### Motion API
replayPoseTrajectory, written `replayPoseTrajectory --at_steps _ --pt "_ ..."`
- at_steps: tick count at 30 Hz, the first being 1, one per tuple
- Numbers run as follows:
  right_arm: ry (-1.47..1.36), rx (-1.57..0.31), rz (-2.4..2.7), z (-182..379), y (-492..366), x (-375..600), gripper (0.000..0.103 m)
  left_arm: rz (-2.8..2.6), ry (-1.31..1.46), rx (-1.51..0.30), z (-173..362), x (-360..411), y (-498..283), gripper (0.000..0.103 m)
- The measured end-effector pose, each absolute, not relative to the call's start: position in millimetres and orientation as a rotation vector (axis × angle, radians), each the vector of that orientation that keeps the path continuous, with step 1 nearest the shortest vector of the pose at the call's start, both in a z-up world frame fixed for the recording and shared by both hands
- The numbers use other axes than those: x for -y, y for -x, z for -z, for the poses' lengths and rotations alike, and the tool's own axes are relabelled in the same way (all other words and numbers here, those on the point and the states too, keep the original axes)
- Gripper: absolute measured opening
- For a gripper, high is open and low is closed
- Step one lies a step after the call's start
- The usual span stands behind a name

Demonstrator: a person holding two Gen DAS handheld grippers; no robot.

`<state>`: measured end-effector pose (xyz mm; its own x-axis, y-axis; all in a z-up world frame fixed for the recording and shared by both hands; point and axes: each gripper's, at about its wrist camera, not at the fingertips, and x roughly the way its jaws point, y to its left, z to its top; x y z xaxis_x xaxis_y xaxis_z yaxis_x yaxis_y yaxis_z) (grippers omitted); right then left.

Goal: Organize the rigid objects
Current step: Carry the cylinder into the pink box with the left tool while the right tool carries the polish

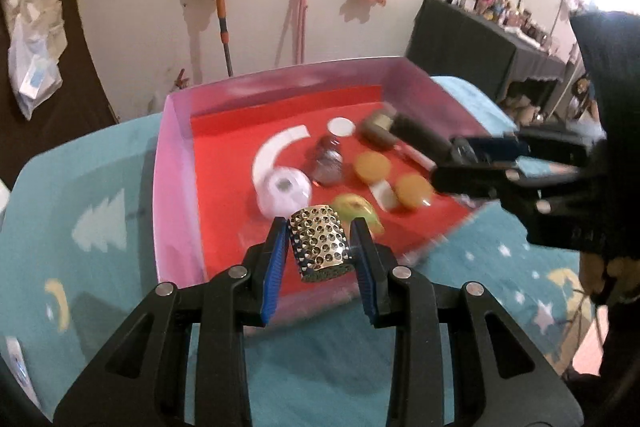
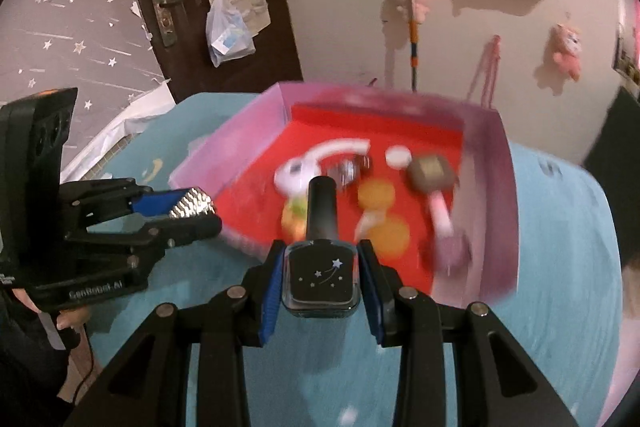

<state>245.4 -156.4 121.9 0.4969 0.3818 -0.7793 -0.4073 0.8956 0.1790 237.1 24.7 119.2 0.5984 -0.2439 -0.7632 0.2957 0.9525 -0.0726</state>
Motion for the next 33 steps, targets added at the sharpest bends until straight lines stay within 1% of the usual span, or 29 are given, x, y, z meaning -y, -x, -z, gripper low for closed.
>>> replayPoseTrajectory --at_steps 4,8,14,23,33 --pt "0.062 -0.999 -0.493 -119.4 -305.1 139.0 0.038 0.292 -0.086 -0.941 -115.6 -28.5 -285.7 0.03" --pt "0.084 -1.089 -0.502 -99.6 -357.1 117.2 0.038 0.264 -0.128 -0.993 -107.2 -27.5 -320.3 0.03" --pt "0.099 -1.176 -0.511 -73.6 -399.8 98.9 0.038 0.239 -0.176 -1.057 -93.4 -29.6 -354.7 0.03" --pt "0.114 -1.253 -0.562 -49.6 -420.2 82.6 0.038 0.228 -0.24 -1.157 -61.2 -26.1 -373.2 0.03" --pt "0.125 -1.277 -0.553 -37.1 -423.6 76.9 0.038 0.182 -0.268 -1.209 -54.1 -17.5 -383.5 0.03"
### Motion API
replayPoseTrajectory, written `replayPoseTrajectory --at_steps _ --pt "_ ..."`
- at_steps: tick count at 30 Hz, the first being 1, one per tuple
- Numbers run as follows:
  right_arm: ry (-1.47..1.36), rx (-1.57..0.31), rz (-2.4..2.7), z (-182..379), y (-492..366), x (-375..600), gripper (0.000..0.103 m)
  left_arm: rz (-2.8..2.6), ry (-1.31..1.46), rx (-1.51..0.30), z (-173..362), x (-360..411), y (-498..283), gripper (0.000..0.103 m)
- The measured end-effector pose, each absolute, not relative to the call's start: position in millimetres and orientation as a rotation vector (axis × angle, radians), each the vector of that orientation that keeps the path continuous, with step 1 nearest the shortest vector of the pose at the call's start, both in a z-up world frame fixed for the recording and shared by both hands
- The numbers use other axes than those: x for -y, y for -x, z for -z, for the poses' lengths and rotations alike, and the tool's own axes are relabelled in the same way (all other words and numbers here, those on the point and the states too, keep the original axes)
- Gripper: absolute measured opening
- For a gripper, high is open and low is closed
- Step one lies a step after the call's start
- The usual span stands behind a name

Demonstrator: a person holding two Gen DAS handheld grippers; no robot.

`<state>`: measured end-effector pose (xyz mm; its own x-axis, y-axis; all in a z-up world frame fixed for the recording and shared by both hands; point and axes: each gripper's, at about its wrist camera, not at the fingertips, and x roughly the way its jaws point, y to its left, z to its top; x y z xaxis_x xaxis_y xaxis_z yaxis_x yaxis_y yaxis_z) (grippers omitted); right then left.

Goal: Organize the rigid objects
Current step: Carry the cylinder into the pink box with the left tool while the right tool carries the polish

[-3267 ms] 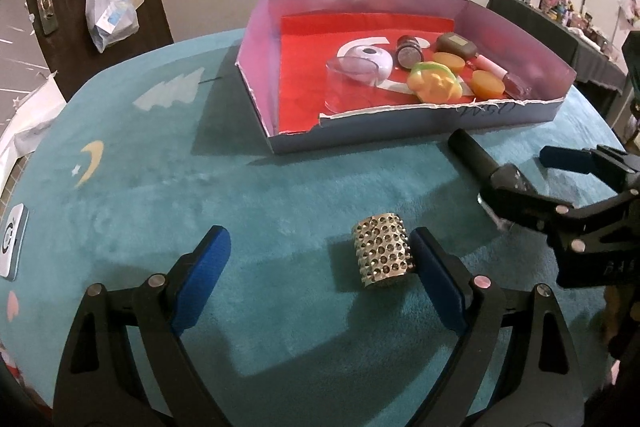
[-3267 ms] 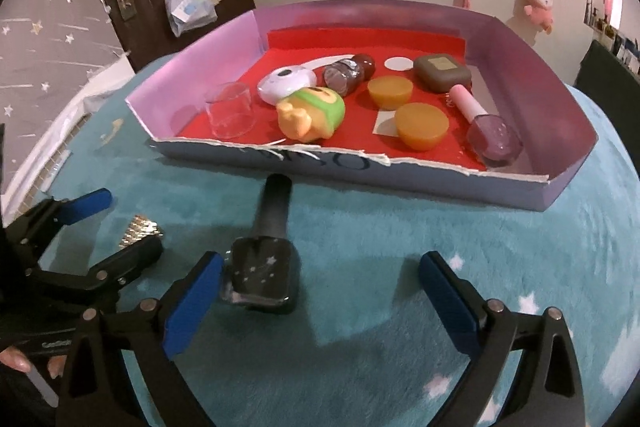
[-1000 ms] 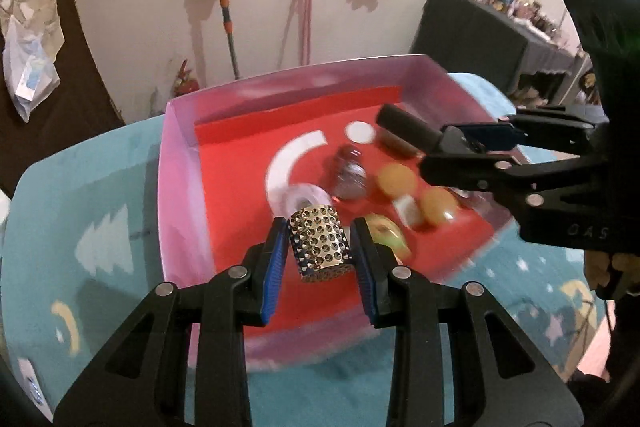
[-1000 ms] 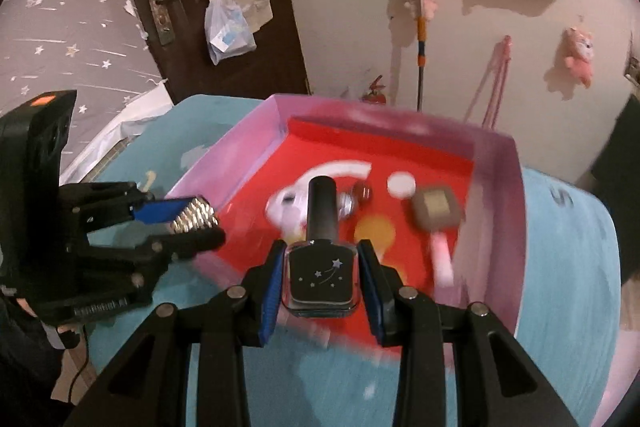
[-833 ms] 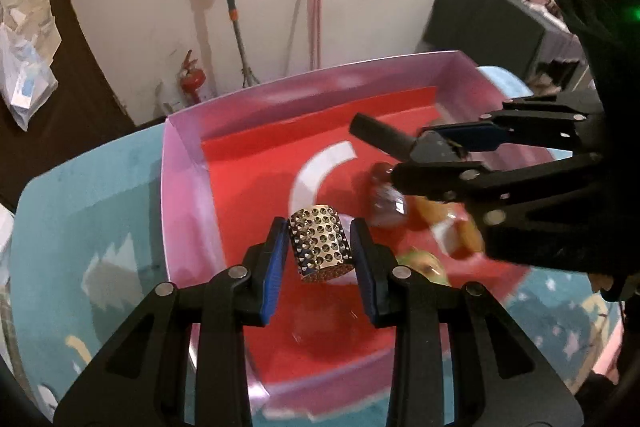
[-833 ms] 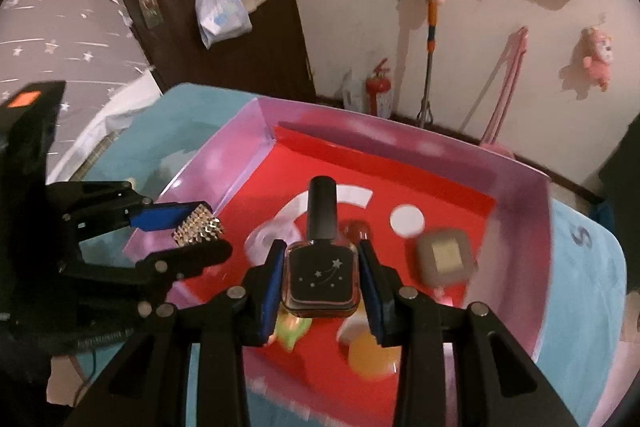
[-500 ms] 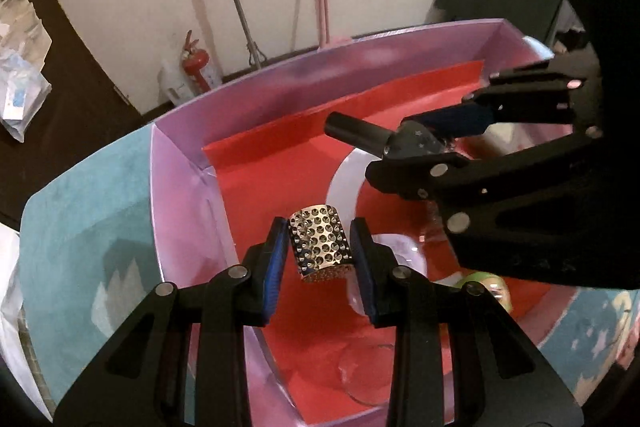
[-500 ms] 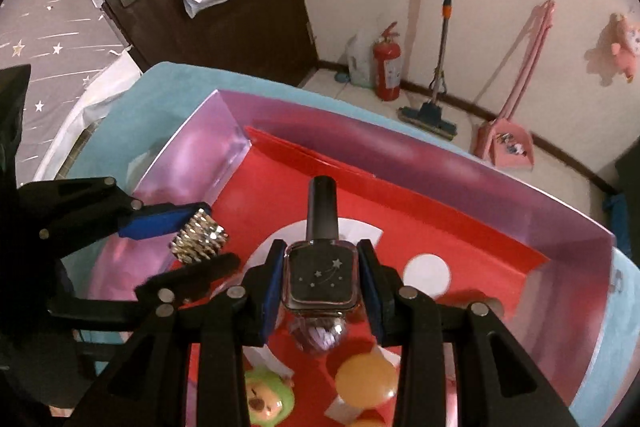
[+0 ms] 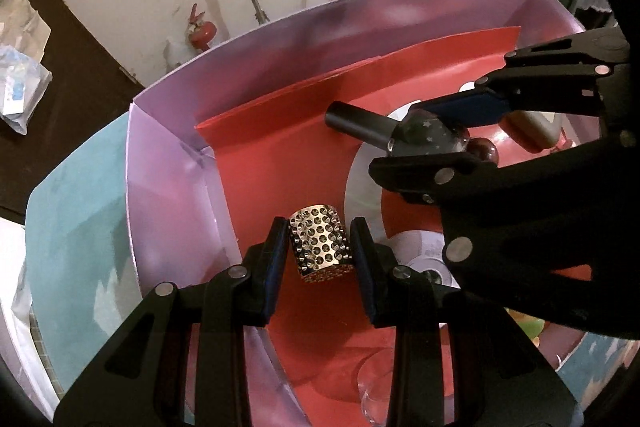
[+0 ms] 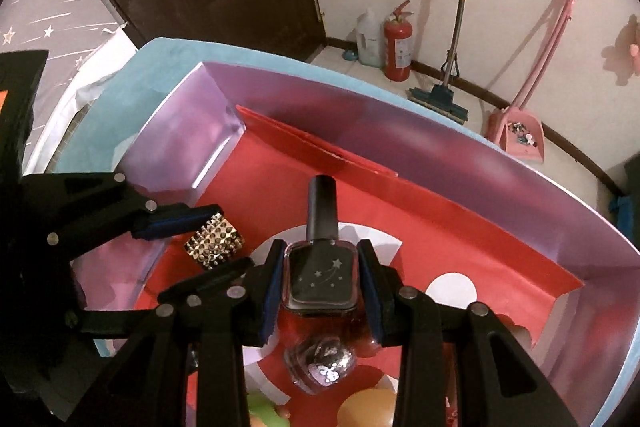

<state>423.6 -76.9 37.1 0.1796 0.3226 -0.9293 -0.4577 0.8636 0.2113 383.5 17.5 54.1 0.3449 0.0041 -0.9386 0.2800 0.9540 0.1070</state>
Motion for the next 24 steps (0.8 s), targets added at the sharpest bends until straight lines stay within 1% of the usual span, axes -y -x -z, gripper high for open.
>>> replayPoseTrajectory --at_steps 21,24 --pt "0.088 -1.278 -0.566 -26.3 -426.9 87.7 0.038 0.195 -0.242 -1.226 -59.5 -25.6 -392.1 0.031" --pt "0.104 -1.267 -0.566 -25.6 -424.9 87.7 0.04 0.198 -0.242 -1.225 -59.7 -26.0 -391.5 0.031"
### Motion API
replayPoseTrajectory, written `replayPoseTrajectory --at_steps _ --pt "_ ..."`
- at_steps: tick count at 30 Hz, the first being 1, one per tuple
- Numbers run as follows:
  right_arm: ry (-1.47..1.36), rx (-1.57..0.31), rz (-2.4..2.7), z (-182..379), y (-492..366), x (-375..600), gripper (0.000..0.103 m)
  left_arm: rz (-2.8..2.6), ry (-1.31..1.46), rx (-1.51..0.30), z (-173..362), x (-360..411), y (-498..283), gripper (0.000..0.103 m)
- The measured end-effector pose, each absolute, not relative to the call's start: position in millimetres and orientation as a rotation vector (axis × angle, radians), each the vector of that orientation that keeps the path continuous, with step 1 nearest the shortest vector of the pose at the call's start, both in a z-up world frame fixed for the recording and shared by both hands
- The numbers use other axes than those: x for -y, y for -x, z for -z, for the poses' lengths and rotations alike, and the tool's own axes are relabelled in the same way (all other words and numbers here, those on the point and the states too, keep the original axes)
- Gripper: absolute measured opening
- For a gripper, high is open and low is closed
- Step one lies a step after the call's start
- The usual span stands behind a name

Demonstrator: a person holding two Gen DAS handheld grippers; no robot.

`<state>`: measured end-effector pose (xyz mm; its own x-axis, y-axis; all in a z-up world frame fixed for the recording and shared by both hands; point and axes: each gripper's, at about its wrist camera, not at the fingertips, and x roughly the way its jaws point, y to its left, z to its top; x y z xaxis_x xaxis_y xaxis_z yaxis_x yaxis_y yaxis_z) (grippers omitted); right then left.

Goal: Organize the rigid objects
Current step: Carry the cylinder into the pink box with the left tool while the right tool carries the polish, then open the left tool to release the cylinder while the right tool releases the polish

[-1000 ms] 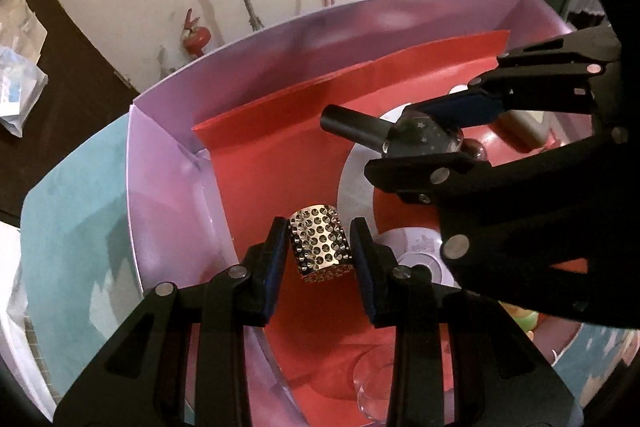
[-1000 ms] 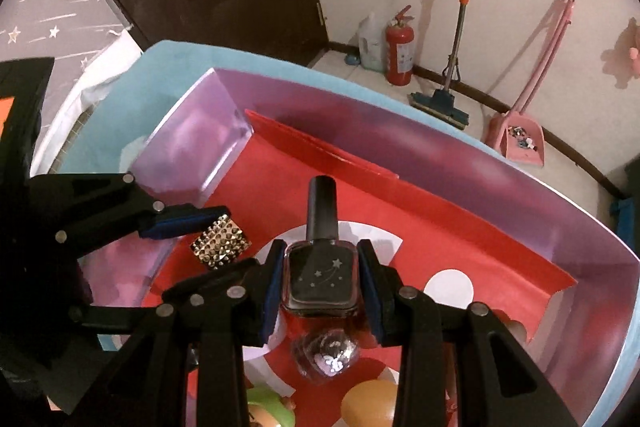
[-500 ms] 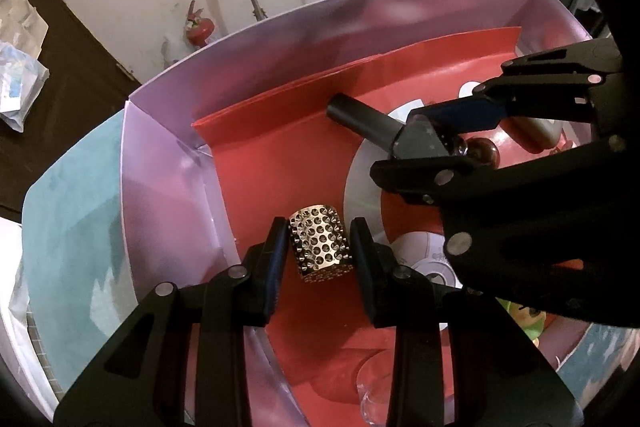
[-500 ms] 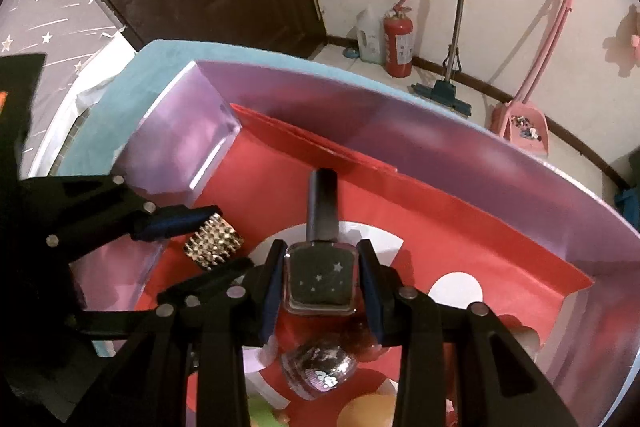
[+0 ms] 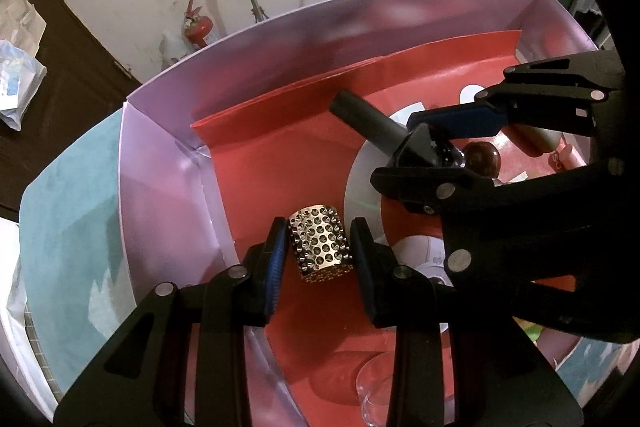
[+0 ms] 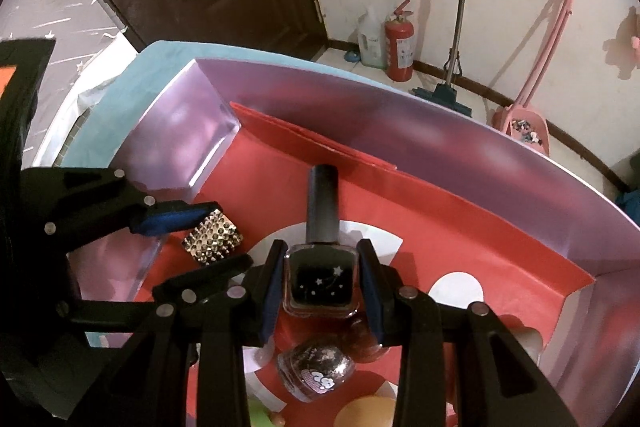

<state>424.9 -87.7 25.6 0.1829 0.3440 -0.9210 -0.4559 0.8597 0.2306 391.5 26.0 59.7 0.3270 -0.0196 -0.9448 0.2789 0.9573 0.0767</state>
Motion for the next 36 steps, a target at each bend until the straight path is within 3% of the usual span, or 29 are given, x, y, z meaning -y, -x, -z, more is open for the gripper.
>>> replayPoseTrajectory --at_steps 28,36 --pt "0.055 -1.274 -0.568 -32.8 -425.6 88.8 0.048 0.206 -0.213 -1.222 -58.5 -28.6 -386.6 0.032" --pt "0.027 -1.246 -0.541 -51.6 -420.2 102.1 0.051 0.216 -0.195 -1.156 -75.1 -25.3 -378.9 0.061"
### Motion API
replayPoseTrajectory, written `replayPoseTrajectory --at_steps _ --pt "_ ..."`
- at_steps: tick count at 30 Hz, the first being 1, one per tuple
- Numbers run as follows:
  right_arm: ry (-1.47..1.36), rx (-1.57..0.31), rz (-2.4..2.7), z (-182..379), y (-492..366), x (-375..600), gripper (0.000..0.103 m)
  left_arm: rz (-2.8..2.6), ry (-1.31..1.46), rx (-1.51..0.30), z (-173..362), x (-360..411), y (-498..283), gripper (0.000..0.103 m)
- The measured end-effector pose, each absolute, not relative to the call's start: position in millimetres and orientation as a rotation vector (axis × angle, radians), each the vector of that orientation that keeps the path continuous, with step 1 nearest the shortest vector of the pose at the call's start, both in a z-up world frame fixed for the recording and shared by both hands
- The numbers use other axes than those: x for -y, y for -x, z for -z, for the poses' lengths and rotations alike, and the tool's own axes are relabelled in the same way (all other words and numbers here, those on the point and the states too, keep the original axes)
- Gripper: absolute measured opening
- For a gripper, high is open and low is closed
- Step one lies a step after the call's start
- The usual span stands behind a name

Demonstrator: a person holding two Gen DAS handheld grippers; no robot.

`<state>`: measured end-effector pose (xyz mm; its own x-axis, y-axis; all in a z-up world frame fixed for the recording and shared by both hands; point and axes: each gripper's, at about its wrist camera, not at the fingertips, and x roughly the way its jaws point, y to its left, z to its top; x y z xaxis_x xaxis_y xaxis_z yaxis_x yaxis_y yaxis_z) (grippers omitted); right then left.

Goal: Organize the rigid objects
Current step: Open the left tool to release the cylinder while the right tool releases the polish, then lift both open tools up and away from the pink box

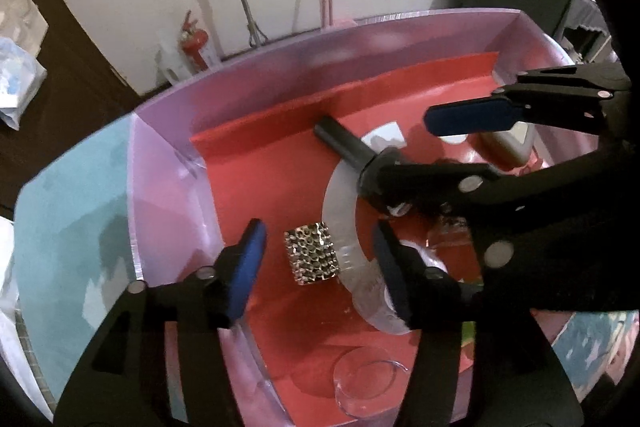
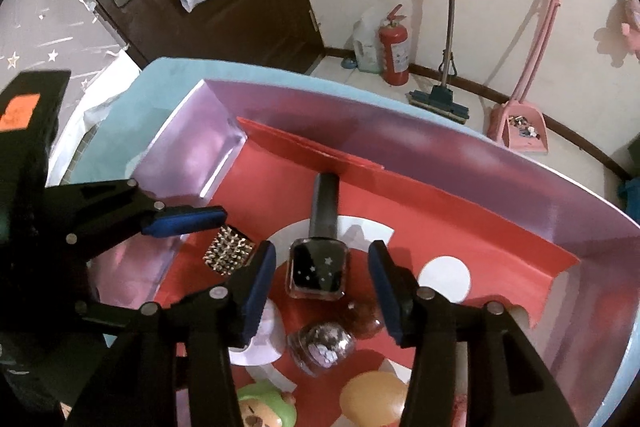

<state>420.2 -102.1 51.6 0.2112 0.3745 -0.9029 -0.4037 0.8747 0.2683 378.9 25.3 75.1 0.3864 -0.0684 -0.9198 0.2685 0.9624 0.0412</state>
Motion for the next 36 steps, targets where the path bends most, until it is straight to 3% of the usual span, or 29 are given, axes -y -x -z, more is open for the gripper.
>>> replayPoseTrajectory --at_steps 8,17,24,33,36 --pt "-0.007 -1.184 -0.491 -88.2 -402.1 128.8 0.053 0.222 -0.118 -1.08 -109.7 -29.7 -356.6 0.065" --pt "-0.006 -1.05 -0.427 -155.8 -342.5 153.7 0.073 0.24 -0.055 -0.948 -156.7 -27.2 -294.7 0.069" --pt "0.019 -0.944 -0.369 -195.5 -277.9 167.4 0.097 0.223 -0.067 -0.822 -183.2 -19.9 -237.6 0.076" --pt "0.008 -0.807 -0.282 -192.8 -212.5 179.2 0.103 0.17 -0.016 -0.645 -184.0 -28.1 -179.5 0.096" --pt "0.007 -0.793 -0.257 -180.9 -206.2 183.2 0.103 0.157 -0.014 -0.592 -175.8 -27.7 -171.2 0.097"
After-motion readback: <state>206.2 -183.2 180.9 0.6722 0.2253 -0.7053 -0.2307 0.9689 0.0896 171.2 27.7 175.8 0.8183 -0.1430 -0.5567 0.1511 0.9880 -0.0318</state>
